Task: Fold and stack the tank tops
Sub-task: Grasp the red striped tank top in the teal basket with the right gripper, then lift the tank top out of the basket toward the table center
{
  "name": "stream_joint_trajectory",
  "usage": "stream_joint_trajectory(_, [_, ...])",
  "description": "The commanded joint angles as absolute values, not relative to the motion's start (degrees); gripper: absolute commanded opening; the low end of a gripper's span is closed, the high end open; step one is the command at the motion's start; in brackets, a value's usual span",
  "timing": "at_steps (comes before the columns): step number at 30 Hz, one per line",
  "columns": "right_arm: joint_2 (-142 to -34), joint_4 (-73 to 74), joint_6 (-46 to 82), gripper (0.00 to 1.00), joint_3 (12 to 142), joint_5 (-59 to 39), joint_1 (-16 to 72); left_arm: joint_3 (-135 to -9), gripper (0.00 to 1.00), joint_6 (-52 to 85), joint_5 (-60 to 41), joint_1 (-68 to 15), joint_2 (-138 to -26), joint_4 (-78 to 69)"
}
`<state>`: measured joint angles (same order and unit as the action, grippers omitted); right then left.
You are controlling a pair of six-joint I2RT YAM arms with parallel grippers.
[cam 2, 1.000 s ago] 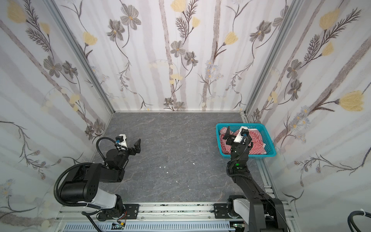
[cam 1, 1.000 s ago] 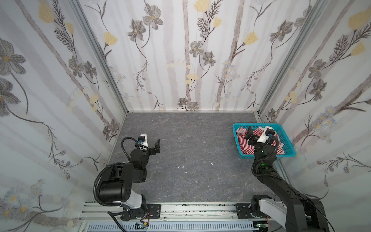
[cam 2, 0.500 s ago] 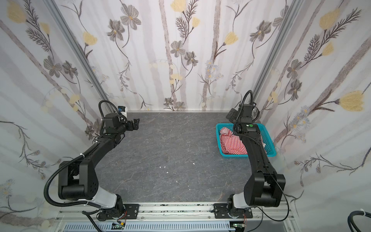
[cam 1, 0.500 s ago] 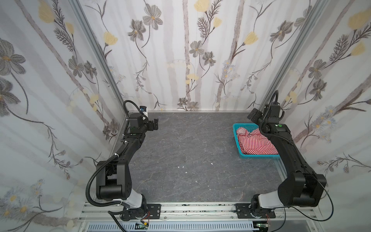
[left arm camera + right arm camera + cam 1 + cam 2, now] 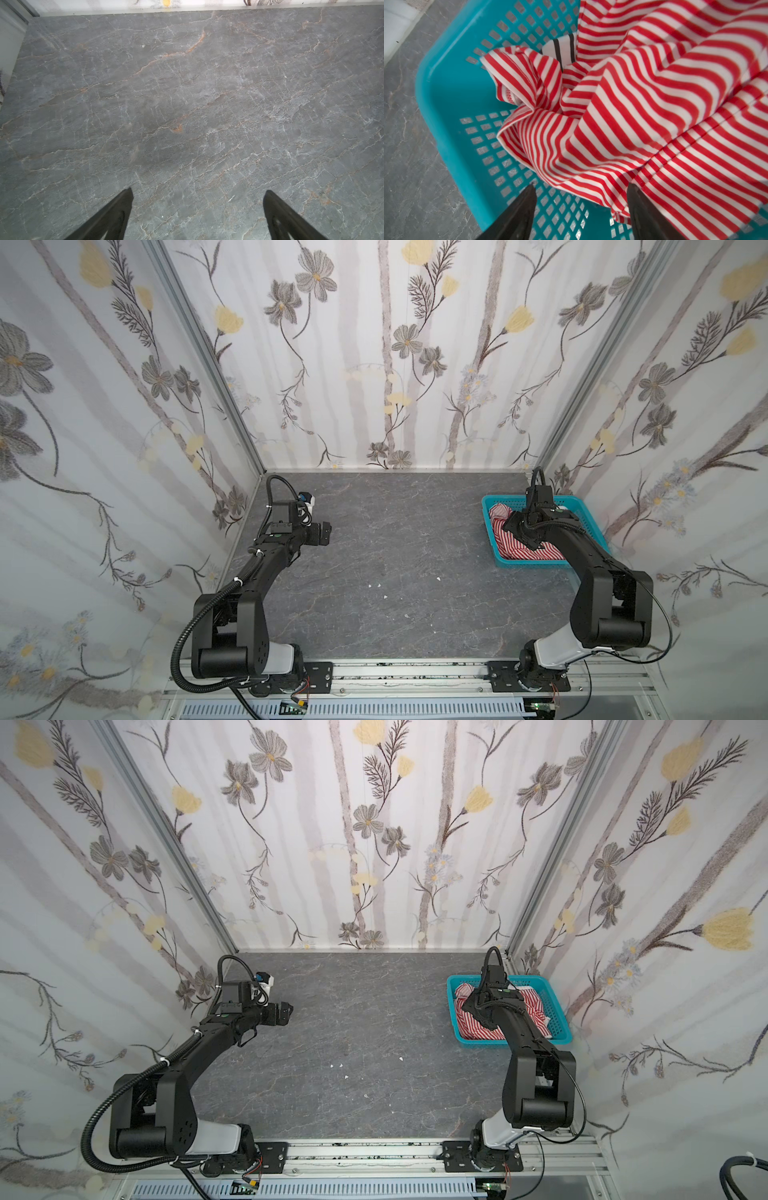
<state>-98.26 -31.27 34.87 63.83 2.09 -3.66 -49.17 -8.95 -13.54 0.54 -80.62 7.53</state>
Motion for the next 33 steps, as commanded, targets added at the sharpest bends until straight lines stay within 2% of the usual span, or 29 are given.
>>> stream_joint_trajectory(1, [-98.44,-25.31,38.75,0.72,61.79,0.28,-4.8,-49.47,1.0,-8.68,-14.05,0.56,-80.68,7.38])
stream_joint_trajectory(6, [-99.96,-20.65,42.85,0.77,60.69,-2.5,-5.44,-49.22,1.0,-8.37,-14.14,0.6,-80.72,7.38])
stream_joint_trajectory(15, [-104.19,-16.21,47.01,0.75,61.47,-3.98,-5.71,-48.27,1.0,-8.44,-14.43,0.62,-79.89,7.21])
stream_joint_trajectory(16, [-104.42,-16.19,47.11,0.7,61.61,-3.87,-5.71,-48.25,1.0,-8.46,-14.57,0.59,-79.89,7.16])
stream_joint_trajectory(18, [-104.32,-16.08,47.11,0.42,61.7,-4.15,-5.74,-48.33,1.0,-8.53,-14.58,0.6,-80.06,7.14])
stream_joint_trajectory(19, [-103.73,-16.08,47.2,0.18,61.7,-4.28,-5.75,-48.33,1.0,-8.57,-14.55,0.62,-80.17,7.11])
stream_joint_trajectory(20, [-103.14,-16.16,47.28,0.03,61.61,-4.31,-5.71,-48.32,1.0,-8.57,-14.52,0.54,-80.11,7.11])
stream_joint_trajectory(21, [-102.36,-16.45,47.41,0.0,61.61,-4.37,-5.71,-48.34,1.0,-8.54,-14.59,0.59,-80.17,7.12])
stream_joint_trajectory(27, [-93.92,-20.83,47.29,0.0,64.25,-4.49,-5.63,-48.34,1.0,-7.31,-15.25,0.61,-80.28,7.03])
stream_joint_trajectory(33, [-87.32,-28.26,45.88,0.0,75.32,-3.3,-5.02,-48.6,1.0,-6.69,-16.98,0.58,-81.36,6.85])
